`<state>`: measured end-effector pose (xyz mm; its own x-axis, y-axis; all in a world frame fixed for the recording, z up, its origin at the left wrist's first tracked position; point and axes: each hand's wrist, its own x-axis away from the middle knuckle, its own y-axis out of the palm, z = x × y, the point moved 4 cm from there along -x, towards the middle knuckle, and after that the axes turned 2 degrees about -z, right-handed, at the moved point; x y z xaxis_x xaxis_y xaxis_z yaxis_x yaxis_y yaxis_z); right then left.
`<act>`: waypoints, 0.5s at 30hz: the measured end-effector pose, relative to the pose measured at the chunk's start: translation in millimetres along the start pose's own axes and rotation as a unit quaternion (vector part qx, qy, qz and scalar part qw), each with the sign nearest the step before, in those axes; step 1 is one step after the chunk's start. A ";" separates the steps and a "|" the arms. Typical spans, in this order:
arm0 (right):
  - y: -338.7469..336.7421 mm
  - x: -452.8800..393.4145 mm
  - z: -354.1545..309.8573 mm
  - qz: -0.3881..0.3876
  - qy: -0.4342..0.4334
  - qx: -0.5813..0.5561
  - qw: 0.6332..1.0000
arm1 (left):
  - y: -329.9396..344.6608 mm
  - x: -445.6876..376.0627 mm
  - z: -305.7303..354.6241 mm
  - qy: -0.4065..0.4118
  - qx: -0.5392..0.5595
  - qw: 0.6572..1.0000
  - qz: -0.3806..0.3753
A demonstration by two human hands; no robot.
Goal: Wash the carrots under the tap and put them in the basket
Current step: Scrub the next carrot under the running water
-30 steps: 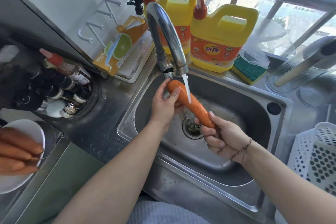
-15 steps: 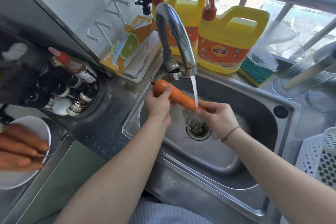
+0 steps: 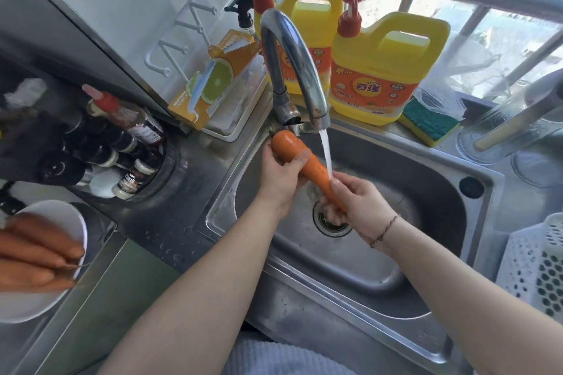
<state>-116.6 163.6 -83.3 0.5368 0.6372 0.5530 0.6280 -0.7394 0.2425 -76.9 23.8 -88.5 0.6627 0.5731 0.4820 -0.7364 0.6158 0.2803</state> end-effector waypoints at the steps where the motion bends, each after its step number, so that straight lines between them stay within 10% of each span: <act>1: -1.4 1.5 0.0 -0.012 0.028 -0.018 0.999 | 1.9 -0.4 -1.4 0.004 -0.017 1.000 -0.022; 15: -68.1 42.7 17.5 -0.097 0.241 -0.107 0.960 | -11.1 -11.9 -6.3 -0.113 0.001 0.993 -0.033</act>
<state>-126.5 245.0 -90.2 0.0656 0.6308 0.7732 0.5319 -0.6777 0.5077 -75.7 13.6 -102.5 0.6629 0.3950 0.6361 -0.6921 0.6474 0.3191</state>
